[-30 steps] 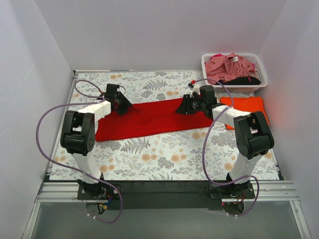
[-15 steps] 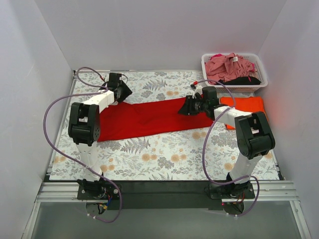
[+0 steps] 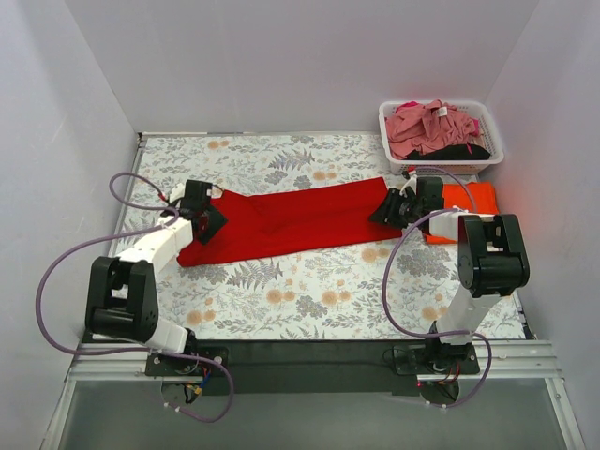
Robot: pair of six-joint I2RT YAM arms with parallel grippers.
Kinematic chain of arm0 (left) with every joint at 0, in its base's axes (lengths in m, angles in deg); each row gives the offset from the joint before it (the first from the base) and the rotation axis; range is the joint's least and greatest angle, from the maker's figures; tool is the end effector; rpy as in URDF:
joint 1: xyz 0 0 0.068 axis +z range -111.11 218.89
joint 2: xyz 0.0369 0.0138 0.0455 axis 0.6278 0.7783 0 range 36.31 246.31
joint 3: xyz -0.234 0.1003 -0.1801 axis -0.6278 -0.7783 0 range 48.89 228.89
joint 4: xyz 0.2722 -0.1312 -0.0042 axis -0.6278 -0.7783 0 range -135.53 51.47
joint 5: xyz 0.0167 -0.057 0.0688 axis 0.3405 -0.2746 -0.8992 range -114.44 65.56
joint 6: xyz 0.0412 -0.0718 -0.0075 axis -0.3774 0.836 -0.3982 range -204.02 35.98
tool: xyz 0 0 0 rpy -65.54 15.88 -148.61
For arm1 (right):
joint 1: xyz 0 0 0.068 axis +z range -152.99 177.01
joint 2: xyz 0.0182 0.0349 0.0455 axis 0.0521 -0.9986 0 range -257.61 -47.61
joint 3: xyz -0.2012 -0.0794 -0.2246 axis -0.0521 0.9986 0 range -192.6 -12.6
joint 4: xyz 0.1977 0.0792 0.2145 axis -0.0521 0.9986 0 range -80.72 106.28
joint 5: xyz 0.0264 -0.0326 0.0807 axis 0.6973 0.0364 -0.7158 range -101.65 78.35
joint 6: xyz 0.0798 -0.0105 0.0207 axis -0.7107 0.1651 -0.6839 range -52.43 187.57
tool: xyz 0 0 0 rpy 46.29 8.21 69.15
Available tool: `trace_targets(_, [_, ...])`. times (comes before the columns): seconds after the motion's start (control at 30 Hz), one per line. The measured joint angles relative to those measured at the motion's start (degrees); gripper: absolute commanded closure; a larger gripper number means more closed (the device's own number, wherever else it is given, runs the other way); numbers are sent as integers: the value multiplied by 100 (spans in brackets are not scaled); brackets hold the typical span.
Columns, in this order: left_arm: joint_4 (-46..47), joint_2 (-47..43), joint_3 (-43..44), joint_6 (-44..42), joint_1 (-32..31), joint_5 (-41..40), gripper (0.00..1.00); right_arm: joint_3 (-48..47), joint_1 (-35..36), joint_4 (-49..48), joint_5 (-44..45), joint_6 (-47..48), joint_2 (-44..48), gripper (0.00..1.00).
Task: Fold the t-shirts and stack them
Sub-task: Fold the tshirt
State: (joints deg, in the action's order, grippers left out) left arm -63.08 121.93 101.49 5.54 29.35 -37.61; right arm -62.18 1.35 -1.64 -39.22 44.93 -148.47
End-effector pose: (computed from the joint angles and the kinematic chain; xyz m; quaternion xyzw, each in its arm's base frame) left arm 0.3466 -0.0415 0.1880 -0.6378 0.7100 -0.1396 0.2637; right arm 0.4062 0.0645 0.1354 0.0414 0.8862 0.3054 0.3460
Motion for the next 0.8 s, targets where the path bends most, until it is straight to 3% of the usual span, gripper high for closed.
trace_targets(0.2, [-299,-404,-887,116,170,-214,57,260,-48,-109,66,-57,17,56])
trace_targets(0.4, [-389,-81,-848,83,704,-173,57,356,9,20,254,0,160,55])
trace_targets(0.6, [-573,994,256,-251,1161,-70,57,494,638,1259,859,376,833,53])
trace_targets(0.8, [-946,2457,2055,-680,1484,-170,57,968,1917,2529,1008,562,1740,48])
